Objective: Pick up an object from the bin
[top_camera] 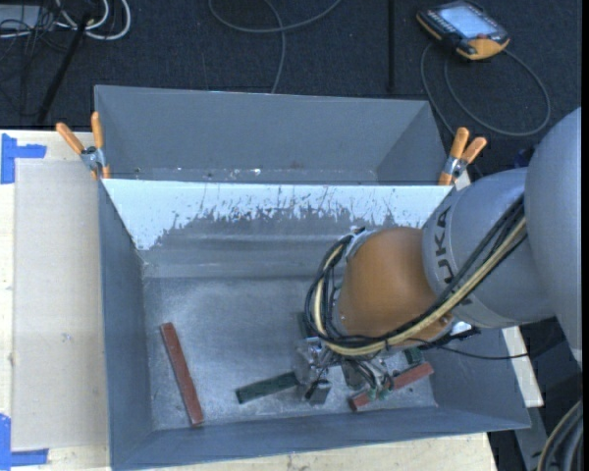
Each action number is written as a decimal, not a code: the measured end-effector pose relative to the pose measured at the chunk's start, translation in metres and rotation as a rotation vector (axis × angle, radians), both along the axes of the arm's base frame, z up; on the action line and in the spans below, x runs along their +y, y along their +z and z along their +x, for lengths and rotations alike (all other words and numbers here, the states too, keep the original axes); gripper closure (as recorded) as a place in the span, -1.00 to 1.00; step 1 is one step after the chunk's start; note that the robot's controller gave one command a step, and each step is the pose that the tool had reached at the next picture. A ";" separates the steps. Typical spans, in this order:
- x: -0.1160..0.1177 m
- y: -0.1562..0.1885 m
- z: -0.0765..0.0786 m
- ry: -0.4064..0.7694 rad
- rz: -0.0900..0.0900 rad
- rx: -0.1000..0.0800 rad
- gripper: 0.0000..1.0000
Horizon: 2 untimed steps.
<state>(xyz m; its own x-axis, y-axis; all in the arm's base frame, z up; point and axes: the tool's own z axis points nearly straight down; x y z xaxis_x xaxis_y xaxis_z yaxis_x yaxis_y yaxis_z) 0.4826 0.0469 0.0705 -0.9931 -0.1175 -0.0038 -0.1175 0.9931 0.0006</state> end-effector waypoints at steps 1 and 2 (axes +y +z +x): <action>0.000 0.000 0.001 -0.003 0.000 -0.003 -1.00; -0.001 0.000 -0.001 -0.004 -0.001 0.003 1.00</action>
Offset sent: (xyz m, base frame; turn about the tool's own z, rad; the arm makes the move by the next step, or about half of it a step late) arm 0.0000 0.0000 0.0000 0.0000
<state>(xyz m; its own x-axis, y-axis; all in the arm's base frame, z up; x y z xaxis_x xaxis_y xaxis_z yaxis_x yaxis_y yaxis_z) 0.4819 0.0461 0.0701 -0.9936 -0.1132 -0.0007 -0.1132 0.9936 0.0002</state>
